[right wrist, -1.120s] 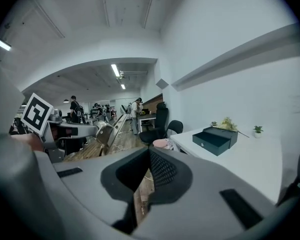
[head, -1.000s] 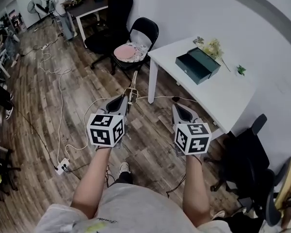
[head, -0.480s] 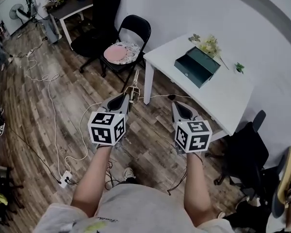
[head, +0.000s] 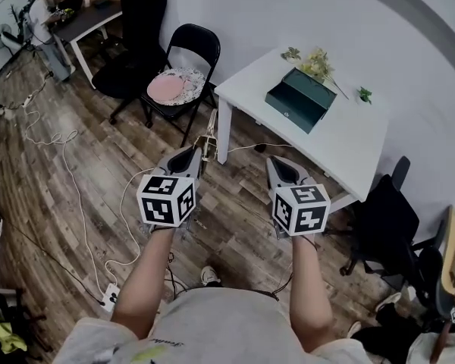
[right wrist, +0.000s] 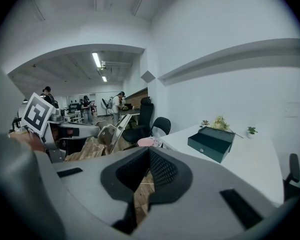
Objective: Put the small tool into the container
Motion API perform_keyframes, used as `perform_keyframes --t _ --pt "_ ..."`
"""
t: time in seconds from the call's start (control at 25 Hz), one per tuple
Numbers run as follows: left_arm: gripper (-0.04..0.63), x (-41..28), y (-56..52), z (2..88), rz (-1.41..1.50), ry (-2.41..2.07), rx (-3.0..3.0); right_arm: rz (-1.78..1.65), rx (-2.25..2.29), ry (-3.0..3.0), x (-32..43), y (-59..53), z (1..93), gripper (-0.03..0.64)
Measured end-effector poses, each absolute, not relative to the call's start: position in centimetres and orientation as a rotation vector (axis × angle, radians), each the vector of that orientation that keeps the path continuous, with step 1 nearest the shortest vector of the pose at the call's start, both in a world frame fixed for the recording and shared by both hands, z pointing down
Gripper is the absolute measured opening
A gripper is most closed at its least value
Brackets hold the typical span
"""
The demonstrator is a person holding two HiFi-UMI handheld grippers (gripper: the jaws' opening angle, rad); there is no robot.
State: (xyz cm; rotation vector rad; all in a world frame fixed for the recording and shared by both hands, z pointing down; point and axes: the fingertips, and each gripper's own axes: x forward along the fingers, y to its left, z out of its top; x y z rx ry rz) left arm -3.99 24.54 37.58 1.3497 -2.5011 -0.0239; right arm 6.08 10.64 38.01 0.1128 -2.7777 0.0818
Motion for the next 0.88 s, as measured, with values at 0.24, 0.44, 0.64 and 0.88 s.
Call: perform_keyframes --t 0.24,0.44,0.64,0.88 --pt "0.008 -4.8 23.2 37.6 -0.027 -2.471 1.408 0.079 0.17 -2.769 5.9 9.9 38.1 0.003" --pt "0.008 -5.3 21.8 37.3 -0.012 -2.454 1.448 0.095 0.213 -2.776 5.9 8.8 37.8 0.003" --pt "0.008 -5.4 20.1 37.4 0.007 -2.443 1.479 0.115 0.249 -2.78 6.3 7.2 38.4 0.003" --pt "0.008 -5.8 17.9 37.7 0.028 -2.439 1.491 0.133 0.268 -2.784 6.2 5.1 39.1 0.003"
